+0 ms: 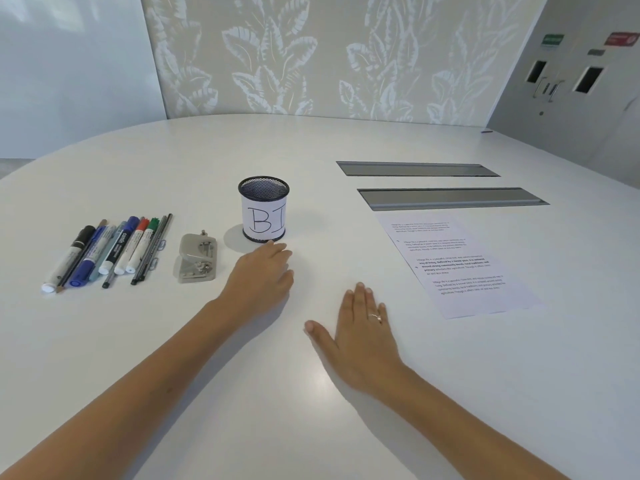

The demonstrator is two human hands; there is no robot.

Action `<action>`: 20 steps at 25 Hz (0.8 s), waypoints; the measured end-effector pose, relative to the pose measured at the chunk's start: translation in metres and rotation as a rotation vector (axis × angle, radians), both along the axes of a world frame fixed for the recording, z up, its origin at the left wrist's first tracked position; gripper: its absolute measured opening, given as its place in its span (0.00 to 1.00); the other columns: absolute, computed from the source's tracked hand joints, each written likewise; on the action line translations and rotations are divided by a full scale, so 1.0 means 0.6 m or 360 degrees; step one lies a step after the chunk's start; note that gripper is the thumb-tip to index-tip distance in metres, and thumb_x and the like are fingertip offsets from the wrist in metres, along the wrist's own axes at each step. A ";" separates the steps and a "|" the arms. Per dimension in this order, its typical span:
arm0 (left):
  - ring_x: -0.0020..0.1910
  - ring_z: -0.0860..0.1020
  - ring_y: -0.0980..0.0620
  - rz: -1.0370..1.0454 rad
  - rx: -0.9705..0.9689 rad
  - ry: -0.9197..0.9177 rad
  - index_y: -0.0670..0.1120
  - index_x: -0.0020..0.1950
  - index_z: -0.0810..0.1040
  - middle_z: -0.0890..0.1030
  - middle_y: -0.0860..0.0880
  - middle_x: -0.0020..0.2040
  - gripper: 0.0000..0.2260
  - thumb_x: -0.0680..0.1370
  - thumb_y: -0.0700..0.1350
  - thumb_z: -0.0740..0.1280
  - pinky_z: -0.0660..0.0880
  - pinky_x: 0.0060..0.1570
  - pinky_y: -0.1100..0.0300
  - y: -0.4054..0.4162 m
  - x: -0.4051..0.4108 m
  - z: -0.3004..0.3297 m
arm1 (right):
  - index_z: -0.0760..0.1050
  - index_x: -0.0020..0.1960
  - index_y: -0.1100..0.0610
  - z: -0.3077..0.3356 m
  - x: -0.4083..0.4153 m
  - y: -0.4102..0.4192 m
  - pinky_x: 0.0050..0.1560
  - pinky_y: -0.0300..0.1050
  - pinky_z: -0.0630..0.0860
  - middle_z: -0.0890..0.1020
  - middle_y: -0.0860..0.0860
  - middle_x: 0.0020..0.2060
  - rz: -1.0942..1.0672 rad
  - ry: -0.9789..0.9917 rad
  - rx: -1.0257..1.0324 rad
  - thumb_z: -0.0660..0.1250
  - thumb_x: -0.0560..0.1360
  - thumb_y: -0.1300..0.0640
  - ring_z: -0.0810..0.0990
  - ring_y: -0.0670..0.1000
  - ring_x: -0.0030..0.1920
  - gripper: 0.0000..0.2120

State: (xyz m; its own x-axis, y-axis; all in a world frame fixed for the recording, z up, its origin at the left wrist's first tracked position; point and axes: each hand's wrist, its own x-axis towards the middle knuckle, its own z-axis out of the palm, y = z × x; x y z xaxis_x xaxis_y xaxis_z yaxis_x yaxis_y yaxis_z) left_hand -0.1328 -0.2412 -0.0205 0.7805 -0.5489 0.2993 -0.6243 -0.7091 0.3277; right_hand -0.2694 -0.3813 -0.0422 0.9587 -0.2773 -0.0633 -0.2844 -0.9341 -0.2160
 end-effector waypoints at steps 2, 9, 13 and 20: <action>0.75 0.60 0.46 0.0045 0.0122 0.0080 0.39 0.65 0.71 0.67 0.44 0.74 0.16 0.80 0.44 0.56 0.62 0.70 0.50 -0.013 0.003 -0.012 | 0.41 0.77 0.64 -0.004 0.044 0.001 0.74 0.54 0.36 0.41 0.60 0.77 0.0053 -0.0015 0.0017 0.44 0.76 0.32 0.38 0.56 0.77 0.43; 0.77 0.56 0.48 0.0077 0.0222 0.0081 0.44 0.75 0.60 0.58 0.47 0.78 0.22 0.82 0.47 0.51 0.55 0.72 0.52 -0.016 0.007 -0.035 | 0.50 0.77 0.54 0.007 0.161 -0.067 0.75 0.56 0.43 0.49 0.54 0.79 0.0357 -0.0087 -0.0018 0.45 0.80 0.40 0.46 0.55 0.78 0.30; 0.77 0.57 0.49 0.0129 0.0185 0.0077 0.43 0.75 0.61 0.59 0.47 0.78 0.21 0.82 0.46 0.51 0.56 0.72 0.52 -0.015 0.003 -0.038 | 0.51 0.77 0.58 0.009 0.192 -0.133 0.75 0.55 0.45 0.50 0.55 0.78 0.0188 -0.0106 -0.0024 0.46 0.81 0.43 0.47 0.54 0.78 0.29; 0.77 0.55 0.48 0.0252 0.0228 0.0094 0.42 0.76 0.58 0.57 0.46 0.78 0.22 0.82 0.46 0.50 0.54 0.73 0.50 -0.018 0.009 -0.041 | 0.48 0.78 0.50 0.012 0.205 -0.128 0.75 0.52 0.42 0.47 0.47 0.79 0.0675 -0.0064 -0.0090 0.44 0.81 0.43 0.45 0.50 0.78 0.27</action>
State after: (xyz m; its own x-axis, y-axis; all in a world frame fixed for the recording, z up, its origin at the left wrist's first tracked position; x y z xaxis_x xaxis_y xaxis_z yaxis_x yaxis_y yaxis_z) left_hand -0.1276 -0.2519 -0.0449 0.8741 -0.4519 0.1784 -0.4844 -0.8387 0.2490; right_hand -0.1466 -0.4579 -0.0351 0.9899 0.1401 -0.0193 0.1351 -0.9771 -0.1643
